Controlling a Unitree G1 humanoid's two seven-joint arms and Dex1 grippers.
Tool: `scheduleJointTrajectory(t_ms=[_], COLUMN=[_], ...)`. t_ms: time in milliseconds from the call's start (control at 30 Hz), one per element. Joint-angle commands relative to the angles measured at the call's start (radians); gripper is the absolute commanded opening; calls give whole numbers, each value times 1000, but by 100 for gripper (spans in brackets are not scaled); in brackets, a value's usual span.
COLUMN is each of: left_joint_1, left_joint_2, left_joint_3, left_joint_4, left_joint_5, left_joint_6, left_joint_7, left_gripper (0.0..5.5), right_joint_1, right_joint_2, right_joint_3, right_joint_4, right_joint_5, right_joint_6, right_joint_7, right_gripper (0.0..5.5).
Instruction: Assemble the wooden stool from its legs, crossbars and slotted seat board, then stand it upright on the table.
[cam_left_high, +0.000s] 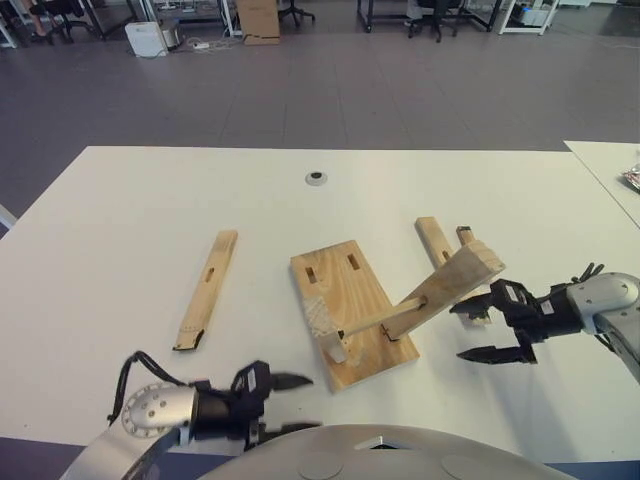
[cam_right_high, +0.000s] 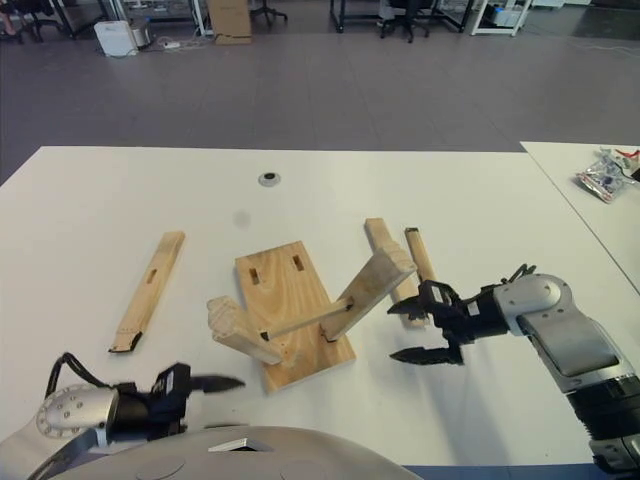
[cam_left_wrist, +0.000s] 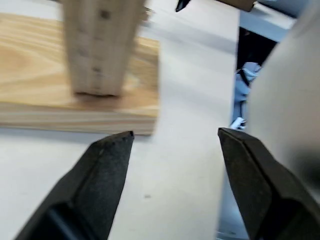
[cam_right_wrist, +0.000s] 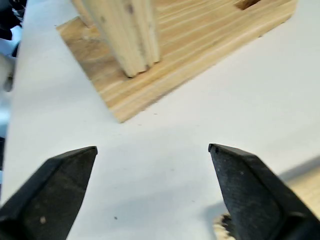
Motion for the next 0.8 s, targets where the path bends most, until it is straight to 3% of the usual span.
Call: scheduleJointTrajectory(t_ms=[33,100,200,367,567,800], left_joint_1=[16,-7,38,15,-9,-28], left_joint_2=[-5,-69,-153,-153,-161,-213], left_joint_3=[-21,-13,-24,-42,-33,121], left_joint_4=[4,53,42,47,74,203], left_joint_5=[124,247,202,174,182,285], left_joint_6=[5,0,77,133,150,1], left_joint_7=[110,268,349,340,360,526], left_gripper=[314,314,314,314,314,314], right_joint_1=[60,79,151,123,87,112], right_joint_2=[43,118,203,340,490,543], right_joint_3=[35,57,106,197,214,234], right_joint_4=[-61,-43,-42,-27,-41,-178], right_joint_5=[-42,-122,-170,-207,-266,-219], right_joint_6=[-14,-69,-79,-93,-77,-9], right_joint_7=[-73,-199,-302,-397,-602,-636], right_gripper=[417,417,417,417,417,417])
